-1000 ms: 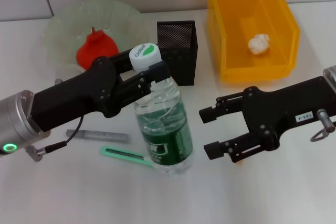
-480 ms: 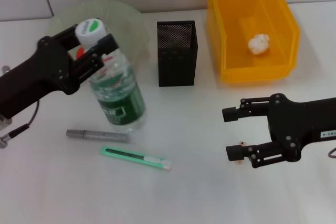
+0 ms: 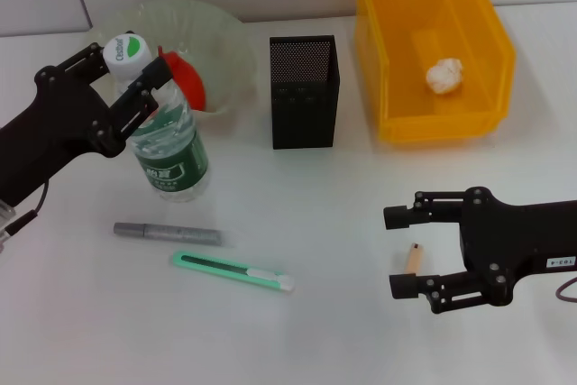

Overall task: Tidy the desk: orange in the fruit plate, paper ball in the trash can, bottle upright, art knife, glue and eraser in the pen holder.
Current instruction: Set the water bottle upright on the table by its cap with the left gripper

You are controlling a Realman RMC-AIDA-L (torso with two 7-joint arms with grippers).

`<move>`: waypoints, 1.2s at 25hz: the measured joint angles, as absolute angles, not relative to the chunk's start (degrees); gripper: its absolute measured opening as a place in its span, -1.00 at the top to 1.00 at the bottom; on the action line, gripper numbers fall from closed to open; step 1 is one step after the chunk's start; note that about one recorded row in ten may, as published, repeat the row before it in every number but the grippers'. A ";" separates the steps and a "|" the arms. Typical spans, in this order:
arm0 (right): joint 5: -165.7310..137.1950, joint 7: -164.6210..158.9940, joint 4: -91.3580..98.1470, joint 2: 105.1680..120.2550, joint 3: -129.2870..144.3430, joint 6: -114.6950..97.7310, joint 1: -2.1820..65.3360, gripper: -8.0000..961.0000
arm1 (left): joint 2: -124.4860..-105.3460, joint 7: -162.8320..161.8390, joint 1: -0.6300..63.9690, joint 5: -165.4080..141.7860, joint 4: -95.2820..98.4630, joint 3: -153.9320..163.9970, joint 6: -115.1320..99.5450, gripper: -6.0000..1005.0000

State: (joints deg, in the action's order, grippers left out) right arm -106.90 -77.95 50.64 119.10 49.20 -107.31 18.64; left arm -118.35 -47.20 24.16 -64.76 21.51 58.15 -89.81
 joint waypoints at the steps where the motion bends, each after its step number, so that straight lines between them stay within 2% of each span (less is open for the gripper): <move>1: -106.91 -77.88 50.60 119.09 49.21 -107.08 18.55 -0.64 | -118.37 -46.46 24.04 -64.73 21.51 58.12 -89.59 0.13; 30: -107.06 -77.73 49.93 119.00 49.38 -106.43 18.23 -0.64 | -118.77 -36.10 22.59 -64.23 20.18 52.21 -78.93 0.09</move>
